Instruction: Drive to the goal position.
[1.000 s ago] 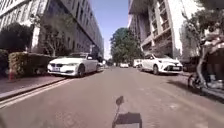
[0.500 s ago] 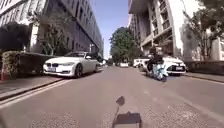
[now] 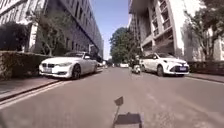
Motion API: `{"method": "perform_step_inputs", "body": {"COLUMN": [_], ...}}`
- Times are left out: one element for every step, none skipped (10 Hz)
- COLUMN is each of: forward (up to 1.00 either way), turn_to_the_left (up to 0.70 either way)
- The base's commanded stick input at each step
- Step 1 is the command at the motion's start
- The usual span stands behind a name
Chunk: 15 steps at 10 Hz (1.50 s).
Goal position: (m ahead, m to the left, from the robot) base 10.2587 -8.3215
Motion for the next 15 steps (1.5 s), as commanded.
{"method": "perform_step_inputs", "body": {"forward": [0.70, 0.70, 0.70, 0.70, 0.70, 0.70, 0.70, 0.70, 0.70, 0.70, 0.70, 0.70, 0.70, 0.70, 0.70], "turn_to_the_left": [-0.14, -0.14, -0.14, -0.14, -0.14, -0.14, -0.14, -0.14, -0.14, -0.14, 0.00, 0.00, 0.00, 0.00, 0.00]}}
